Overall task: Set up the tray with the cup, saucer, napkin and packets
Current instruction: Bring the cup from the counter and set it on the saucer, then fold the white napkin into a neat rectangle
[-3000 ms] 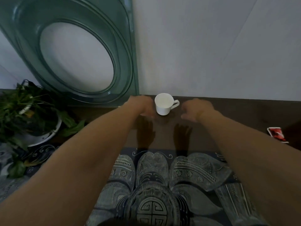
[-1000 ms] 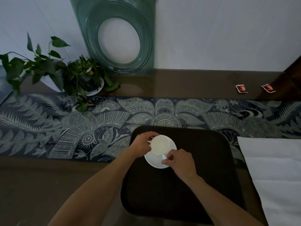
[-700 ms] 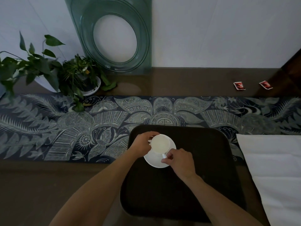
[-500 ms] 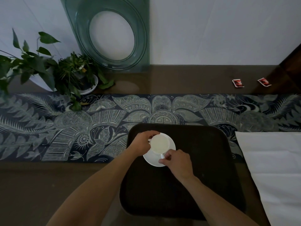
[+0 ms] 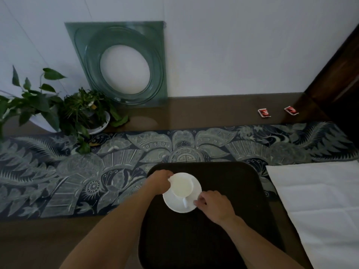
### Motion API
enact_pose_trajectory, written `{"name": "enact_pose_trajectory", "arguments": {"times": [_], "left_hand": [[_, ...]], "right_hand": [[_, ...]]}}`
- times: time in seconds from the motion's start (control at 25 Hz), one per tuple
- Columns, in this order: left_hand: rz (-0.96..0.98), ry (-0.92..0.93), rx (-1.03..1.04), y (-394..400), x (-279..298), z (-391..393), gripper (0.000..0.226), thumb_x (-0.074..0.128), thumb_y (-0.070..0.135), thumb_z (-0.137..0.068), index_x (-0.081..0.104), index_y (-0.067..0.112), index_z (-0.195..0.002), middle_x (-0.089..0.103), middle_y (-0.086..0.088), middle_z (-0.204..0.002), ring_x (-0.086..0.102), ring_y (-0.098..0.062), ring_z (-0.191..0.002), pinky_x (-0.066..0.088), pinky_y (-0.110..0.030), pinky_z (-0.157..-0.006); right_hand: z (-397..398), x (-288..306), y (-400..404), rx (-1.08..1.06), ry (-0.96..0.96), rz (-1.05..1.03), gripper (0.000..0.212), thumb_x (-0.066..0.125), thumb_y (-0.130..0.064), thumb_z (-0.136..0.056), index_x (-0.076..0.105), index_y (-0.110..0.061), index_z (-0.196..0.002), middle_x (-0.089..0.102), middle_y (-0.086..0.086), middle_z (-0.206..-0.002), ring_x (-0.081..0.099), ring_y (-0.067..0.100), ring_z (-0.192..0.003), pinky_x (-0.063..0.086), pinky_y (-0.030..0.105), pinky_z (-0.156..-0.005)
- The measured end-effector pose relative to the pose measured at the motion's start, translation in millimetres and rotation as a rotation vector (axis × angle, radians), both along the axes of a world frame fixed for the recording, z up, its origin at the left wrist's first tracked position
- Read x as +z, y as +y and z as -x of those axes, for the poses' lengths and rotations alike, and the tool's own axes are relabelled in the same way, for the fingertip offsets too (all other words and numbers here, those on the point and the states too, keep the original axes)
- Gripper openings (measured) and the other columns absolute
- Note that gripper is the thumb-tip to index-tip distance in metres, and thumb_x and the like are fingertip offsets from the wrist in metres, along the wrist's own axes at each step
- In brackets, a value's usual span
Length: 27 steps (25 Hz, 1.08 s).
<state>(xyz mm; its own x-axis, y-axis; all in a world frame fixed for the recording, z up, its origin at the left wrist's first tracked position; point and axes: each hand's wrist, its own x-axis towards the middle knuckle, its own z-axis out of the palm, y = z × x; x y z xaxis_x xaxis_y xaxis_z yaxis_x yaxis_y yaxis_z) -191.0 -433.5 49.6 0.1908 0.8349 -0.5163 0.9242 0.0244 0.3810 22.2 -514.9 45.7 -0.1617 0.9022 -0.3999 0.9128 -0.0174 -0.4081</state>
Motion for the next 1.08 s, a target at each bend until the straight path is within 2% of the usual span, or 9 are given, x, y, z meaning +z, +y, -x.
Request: {"name": "enact_pose_trajectory", "arguments": {"times": [0.12,0.24,0.36,0.48,0.6,0.68,0.84,0.96,1.08], "left_hand": [[0.014,0.195,-0.069,13.7,25.5,-14.1,0.046,0.052,0.025,-0.094,0.048,0.017,-0.139,0.050,-0.009,-0.141,0.048,-0.025,-0.126,0.040,-0.037,-0.105],[-0.075,0.259,-0.154,12.9,49.1,-55.1,0.048,0.054,0.037,-0.093,0.049,0.019,-0.137,0.053,-0.009,-0.137,0.050,-0.026,-0.122,0.043,-0.041,-0.102],[-0.144,0.240,-0.353,-9.4,57.1,-121.6,0.055,0.051,0.050,-0.091,0.046,0.023,-0.139,0.049,-0.008,-0.140,0.047,-0.028,-0.126,0.040,-0.045,-0.104],[-0.136,0.185,-0.533,-54.9,51.4,-203.0,0.060,0.046,0.059,-0.089,0.044,0.028,-0.141,0.043,-0.007,-0.144,0.043,-0.028,-0.129,0.037,-0.047,-0.105],[-0.128,0.141,-0.653,-111.3,41.2,-275.6,0.059,0.046,0.065,-0.086,0.050,0.030,-0.135,0.046,-0.007,-0.140,0.046,-0.030,-0.127,0.039,-0.047,-0.103],[-0.133,0.133,-0.728,-144.9,33.4,-317.7,0.057,0.045,0.066,-0.085,0.055,0.031,-0.128,0.049,-0.007,-0.137,0.047,-0.032,-0.126,0.040,-0.046,-0.101],[-0.106,0.136,-0.769,-200.4,19.9,-390.2,0.068,0.041,0.073,-0.083,0.047,0.030,-0.137,0.043,-0.005,-0.144,0.043,-0.029,-0.130,0.038,-0.045,-0.105],[-0.117,0.166,-0.782,-224.9,7.5,-419.4,0.071,0.039,0.074,-0.084,0.043,0.031,-0.140,0.041,-0.003,-0.145,0.040,-0.027,-0.131,0.037,-0.044,-0.105],[-0.137,0.185,-0.780,-235.6,-1.5,-441.8,0.070,0.040,0.073,-0.085,0.043,0.030,-0.139,0.042,-0.004,-0.144,0.040,-0.026,-0.130,0.037,-0.043,-0.105]], "right_hand": [[-43.5,17.8,-5.0,-0.016,-0.123,0.022,0.030,0.049,-0.053,-0.093,0.063,-0.027,-0.097,0.063,-0.006,-0.094,0.059,0.011,-0.088,0.050,0.037,-0.085],[-97.2,29.4,-22.0,-0.050,-0.223,0.015,0.034,0.045,-0.053,-0.094,0.063,-0.026,-0.101,0.064,-0.002,-0.101,0.060,0.018,-0.095,0.047,0.039,-0.087],[-153.7,38.9,-53.8,-0.123,-0.314,0.002,0.037,0.042,-0.054,-0.094,0.062,-0.026,-0.106,0.063,0.003,-0.111,0.058,0.025,-0.106,0.044,0.042,-0.090],[-218.9,42.0,-107.4,-0.232,-0.351,-0.024,0.040,0.040,-0.054,-0.095,0.060,-0.025,-0.114,0.062,0.003,-0.117,0.056,0.026,-0.112,0.041,0.042,-0.093],[-285.0,43.6,-173.5,-0.350,-0.360,0.006,0.047,0.037,-0.056,-0.096,0.052,-0.028,-0.130,0.056,0.001,-0.132,0.051,0.024,-0.121,0.037,0.042,-0.100],[-324.7,46.3,-214.8,-0.397,-0.388,0.025,0.048,0.037,-0.055,-0.096,0.050,-0.027,-0.133,0.055,0.002,-0.134,0.049,0.024,-0.123,0.036,0.042,-0.100],[-392.3,54.5,-285.0,-0.453,-0.439,0.039,0.039,0.042,-0.049,-0.095,0.055,-0.023,-0.121,0.057,0.005,-0.126,0.050,0.027,-0.120,0.036,0.046,-0.100],[-425.6,56.0,-314.5,-0.481,-0.463,0.032,0.036,0.043,-0.044,-0.095,0.055,-0.024,-0.123,0.056,0.005,-0.127,0.049,0.026,-0.120,0.034,0.047,-0.101],[-450.2,52.7,-328.5,-0.477,-0.450,0.013,0.038,0.041,-0.047,-0.096,0.054,-0.025,-0.124,0.056,0.005,-0.125,0.049,0.026,-0.118,0.035,0.045,-0.098]]}}
